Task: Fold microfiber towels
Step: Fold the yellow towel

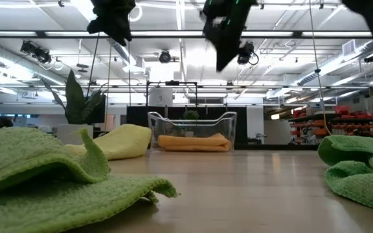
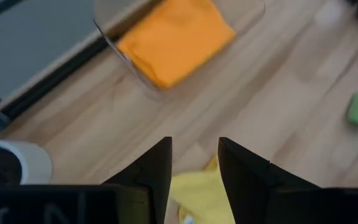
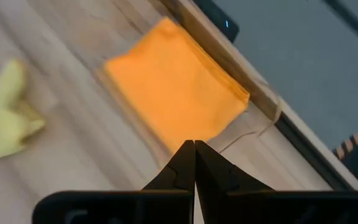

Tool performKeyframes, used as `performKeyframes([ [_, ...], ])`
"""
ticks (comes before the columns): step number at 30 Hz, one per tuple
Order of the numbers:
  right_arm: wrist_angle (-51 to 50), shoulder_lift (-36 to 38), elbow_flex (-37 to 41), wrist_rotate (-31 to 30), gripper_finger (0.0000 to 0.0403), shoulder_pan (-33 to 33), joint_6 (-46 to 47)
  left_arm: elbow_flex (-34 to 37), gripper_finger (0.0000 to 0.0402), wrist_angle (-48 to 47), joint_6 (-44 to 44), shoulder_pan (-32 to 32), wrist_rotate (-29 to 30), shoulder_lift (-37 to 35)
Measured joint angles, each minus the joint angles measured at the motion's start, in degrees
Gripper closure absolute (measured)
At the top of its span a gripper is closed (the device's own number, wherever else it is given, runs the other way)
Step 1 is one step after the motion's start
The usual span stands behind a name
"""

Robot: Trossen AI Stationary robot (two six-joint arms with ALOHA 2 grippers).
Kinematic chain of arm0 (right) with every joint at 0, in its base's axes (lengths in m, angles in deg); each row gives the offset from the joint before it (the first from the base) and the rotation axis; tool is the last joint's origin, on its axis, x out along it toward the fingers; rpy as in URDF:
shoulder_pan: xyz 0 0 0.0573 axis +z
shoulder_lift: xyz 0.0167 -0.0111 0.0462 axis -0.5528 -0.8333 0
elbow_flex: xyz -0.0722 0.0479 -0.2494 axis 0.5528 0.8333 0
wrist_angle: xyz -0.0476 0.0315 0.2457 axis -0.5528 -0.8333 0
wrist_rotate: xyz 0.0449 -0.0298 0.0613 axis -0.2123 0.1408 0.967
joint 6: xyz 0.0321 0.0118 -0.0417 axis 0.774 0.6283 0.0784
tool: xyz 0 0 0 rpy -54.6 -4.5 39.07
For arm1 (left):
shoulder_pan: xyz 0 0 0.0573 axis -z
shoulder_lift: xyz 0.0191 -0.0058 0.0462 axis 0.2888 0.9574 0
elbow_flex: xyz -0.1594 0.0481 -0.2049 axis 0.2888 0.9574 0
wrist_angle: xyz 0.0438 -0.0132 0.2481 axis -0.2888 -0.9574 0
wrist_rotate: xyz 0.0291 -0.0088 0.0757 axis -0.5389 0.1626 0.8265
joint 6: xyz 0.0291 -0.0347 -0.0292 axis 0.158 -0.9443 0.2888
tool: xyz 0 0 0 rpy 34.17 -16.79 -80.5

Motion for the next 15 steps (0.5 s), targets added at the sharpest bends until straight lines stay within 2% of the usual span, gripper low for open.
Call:
performKeyframes([
  [8,-3.39,13.64,-0.02,-0.95,0.039,8.52,6.03,0.0,0.0273,-1.96,-0.01,6.57,0.85,1.52],
  [15,-10.56,22.69,-0.02,-8.73,0.0391,20.84,14.24,0.09,0.0267,-3.28,-1.87,11.13,2.35,2.65],
])
